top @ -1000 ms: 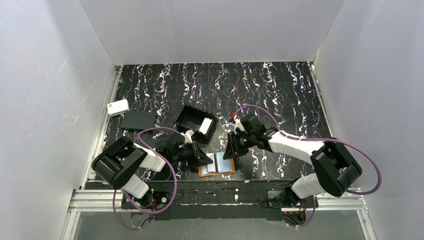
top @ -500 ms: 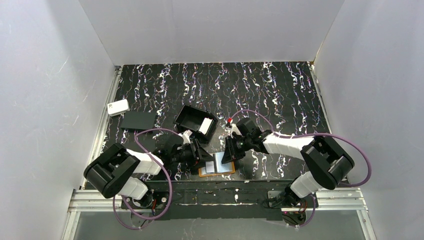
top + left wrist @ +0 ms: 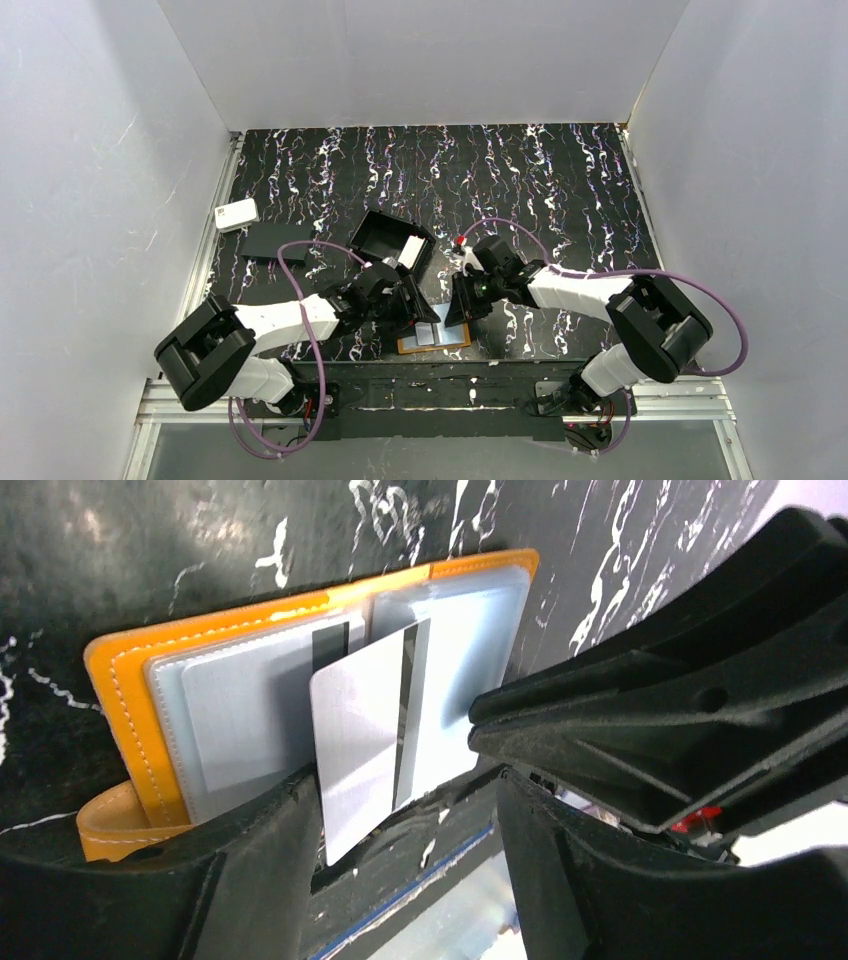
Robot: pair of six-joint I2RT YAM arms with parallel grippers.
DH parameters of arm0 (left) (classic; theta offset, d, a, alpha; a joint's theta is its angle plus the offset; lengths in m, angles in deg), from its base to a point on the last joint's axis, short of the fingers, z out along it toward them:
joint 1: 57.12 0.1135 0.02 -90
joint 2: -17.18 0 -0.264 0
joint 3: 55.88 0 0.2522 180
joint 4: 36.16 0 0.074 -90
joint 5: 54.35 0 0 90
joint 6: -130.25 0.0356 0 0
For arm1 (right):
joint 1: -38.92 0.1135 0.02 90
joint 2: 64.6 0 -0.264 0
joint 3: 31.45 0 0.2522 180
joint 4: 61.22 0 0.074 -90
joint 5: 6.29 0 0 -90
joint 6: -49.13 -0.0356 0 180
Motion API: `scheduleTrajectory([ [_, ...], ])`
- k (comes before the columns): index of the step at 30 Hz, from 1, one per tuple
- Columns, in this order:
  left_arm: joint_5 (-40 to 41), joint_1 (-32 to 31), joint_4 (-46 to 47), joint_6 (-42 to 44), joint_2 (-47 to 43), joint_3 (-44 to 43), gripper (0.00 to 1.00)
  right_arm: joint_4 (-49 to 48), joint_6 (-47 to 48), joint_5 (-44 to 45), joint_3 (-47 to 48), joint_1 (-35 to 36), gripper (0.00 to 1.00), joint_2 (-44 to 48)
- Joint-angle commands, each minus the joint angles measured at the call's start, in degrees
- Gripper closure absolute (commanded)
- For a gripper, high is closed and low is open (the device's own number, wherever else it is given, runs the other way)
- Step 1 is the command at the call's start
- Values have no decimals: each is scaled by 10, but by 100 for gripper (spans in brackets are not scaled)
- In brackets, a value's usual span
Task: Put the credit cards into the card holder
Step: Insert the credit card into the card holder.
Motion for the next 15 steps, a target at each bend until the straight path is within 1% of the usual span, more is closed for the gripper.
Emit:
scheduleTrajectory([
  [1, 75, -15, -128, 31, 22, -54, 38, 85, 32, 51, 17, -13, 74, 40],
  [2, 73, -16, -129, 36, 28, -59, 38, 98, 36, 55, 20, -16, 73, 47],
  [4, 76, -19, -139, 45, 38, -71, 31, 115, 41, 60, 22, -22, 71, 61],
  [5, 78, -22, -142, 50, 41, -77, 29, 122, 42, 65, 22, -25, 69, 68],
  [9, 70, -26, -147, 72, 57, -96, 29, 136, 56, 71, 20, -41, 63, 76],
  [12, 70, -31, -148, 94, 67, -110, 29, 128, 64, 65, 24, -44, 63, 59],
  [15, 44, -32, -142, 129, 88, -127, 28, 110, 69, 59, 22, -44, 63, 41],
])
